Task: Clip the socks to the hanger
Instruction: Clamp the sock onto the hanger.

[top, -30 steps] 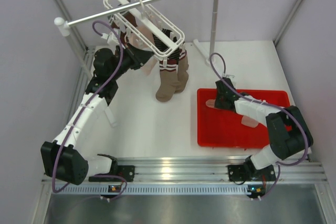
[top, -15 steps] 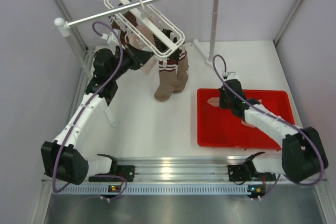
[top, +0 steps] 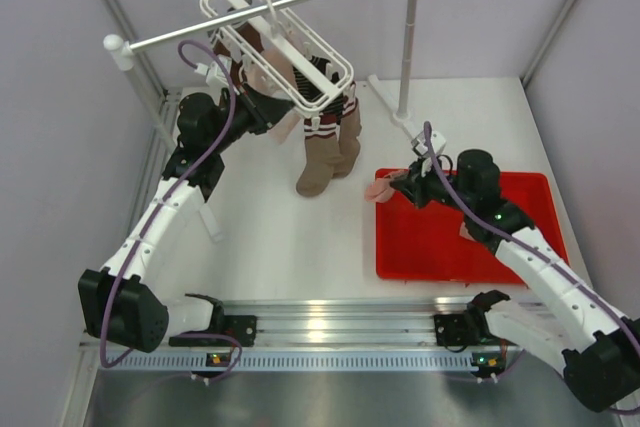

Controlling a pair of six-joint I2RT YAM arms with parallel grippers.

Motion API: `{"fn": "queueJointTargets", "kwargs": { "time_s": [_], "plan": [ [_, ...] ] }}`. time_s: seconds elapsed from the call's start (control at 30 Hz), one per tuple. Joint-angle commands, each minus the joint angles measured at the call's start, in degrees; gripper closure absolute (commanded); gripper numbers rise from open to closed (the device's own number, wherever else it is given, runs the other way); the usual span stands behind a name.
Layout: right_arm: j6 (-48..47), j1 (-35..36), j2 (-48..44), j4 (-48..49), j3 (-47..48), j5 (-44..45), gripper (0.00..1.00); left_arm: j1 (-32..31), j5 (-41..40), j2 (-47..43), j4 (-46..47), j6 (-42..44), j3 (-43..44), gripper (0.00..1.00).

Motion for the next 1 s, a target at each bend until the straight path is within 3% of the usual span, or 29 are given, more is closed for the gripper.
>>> {"fn": "queueJointTargets", "kwargs": {
  "time_s": [0.0, 0.23, 0.33, 0.47, 0.67, 0.97],
  "plan": [
    [-0.39, 4.52, 0.24, 8.58, 5.44, -10.78, 1.00, 0.07, 2.32, -0.75, -1.33, 1.69, 0.09, 1.00],
    [1.81, 18.84, 9.20, 15.44, 15.01, -10.79, 1.00, 0.07, 3.20, -0.57, -2.65, 3.09, 0.44, 1.00],
    [5.31, 20.79, 15.26, 20.27, 19.49, -10.61, 1.00, 0.07, 3.63, -0.66, -2.74, 3.44, 0.44, 1.00],
    [6.83, 20.97, 22.73, 22.65, 26.87, -9.29, 1.00, 0.15, 4.16, -0.92, -3.09, 3.80, 0.27, 1.00],
    [2.61, 18.34, 30.55, 23.71, 30.31, -5.87, 1.00, 1.03, 5.92, -1.45, -2.74, 3.45, 0.62, 1.00],
    [0.94, 14.03, 33.56, 24.06, 32.77, -1.64, 1.00, 3.23, 12.95, -1.36, -4.05, 8.79, 2.11, 1.00]
  ]
}}
